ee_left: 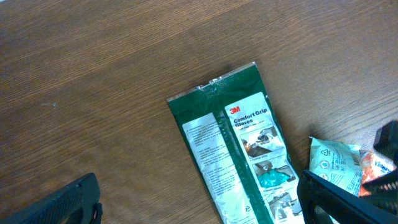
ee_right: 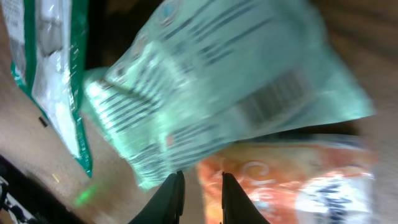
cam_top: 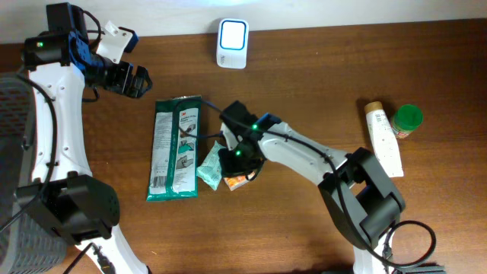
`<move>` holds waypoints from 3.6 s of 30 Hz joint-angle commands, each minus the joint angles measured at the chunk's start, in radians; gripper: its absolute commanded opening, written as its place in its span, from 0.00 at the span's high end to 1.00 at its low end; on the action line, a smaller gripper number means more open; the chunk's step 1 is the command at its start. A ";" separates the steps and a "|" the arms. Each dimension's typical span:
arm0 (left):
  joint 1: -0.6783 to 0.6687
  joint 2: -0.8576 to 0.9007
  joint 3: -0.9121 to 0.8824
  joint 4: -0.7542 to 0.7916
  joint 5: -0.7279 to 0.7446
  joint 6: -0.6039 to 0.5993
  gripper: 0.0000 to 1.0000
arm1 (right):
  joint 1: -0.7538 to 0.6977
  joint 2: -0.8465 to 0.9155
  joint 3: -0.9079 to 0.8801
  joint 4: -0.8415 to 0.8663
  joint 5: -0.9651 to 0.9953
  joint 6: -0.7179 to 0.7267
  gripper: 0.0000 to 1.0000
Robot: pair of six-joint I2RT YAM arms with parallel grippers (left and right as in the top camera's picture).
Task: Scan the item barcode
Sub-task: 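Grasp the orange tissue pack with the right gripper, then raise the tissue pack to the scanner with the right gripper, then place the tissue pack at the right side near the tube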
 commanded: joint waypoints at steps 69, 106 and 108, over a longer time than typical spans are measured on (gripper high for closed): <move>0.002 -0.010 0.007 0.000 0.003 0.013 0.01 | -0.182 -0.138 0.647 -0.281 0.669 -0.291 0.96; 0.002 -0.010 0.007 0.000 0.004 0.013 0.01 | -0.464 -0.028 0.406 -0.659 0.557 -0.090 0.96; 0.002 -0.010 0.007 0.000 0.004 0.013 0.01 | -0.534 -0.028 0.275 -0.565 0.558 -0.090 0.96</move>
